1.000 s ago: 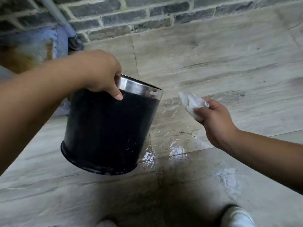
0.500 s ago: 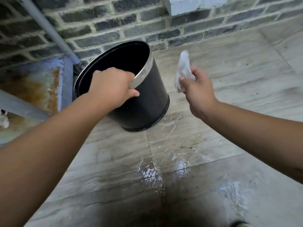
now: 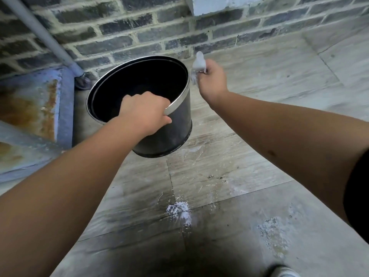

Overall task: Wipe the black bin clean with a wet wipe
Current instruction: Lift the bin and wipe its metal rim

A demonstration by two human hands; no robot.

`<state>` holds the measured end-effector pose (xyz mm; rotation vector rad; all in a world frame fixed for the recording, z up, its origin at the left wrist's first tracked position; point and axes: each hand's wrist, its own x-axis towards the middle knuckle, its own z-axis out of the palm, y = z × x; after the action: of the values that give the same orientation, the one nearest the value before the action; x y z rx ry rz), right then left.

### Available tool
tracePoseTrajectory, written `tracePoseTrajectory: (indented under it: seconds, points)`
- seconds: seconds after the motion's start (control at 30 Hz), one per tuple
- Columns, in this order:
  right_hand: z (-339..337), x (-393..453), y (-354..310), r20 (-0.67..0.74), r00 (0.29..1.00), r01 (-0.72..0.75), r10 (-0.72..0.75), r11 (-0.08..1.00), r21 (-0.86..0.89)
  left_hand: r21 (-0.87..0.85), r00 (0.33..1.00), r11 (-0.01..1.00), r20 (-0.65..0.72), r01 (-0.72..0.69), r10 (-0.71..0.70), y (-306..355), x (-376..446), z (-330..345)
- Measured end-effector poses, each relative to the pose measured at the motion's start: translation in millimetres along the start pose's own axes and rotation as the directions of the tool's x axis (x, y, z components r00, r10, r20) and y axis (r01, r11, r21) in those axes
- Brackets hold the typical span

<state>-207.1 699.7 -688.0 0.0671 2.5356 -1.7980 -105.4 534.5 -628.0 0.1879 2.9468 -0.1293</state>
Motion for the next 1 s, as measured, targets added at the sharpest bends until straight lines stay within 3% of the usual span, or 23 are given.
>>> tracePoseTrajectory:
  seconds: [0.13,0.27,0.43,0.57,1.0]
  points:
    - [4,4,-7,0.045,0.997,0.061,-0.063,0.997,0.046,-0.028,1.000,1.000,-0.025,-0.007,0.007,-5,-2,-1]
    - [5,9,-18,0.185,0.980,0.038,-0.077,0.979,0.201,-0.116,0.974,0.991,-0.223,-0.060,0.033,-62,-18,-4]
    - [1,-7,-11,0.232,0.962,0.072,-0.142,0.955,0.288,-0.162,0.990,0.979,-0.087,-0.126,0.113,-142,-52,29]
    - [0,-20,-2,0.190,0.968,0.110,-0.166,0.956,0.272,-0.222,0.983,0.969,-0.168,-0.104,0.067,-137,-51,42]
    - [4,-57,12,0.152,0.985,0.061,-0.087,0.984,0.170,-0.262,0.977,0.957,-0.203,-0.122,0.069,-121,-57,45]
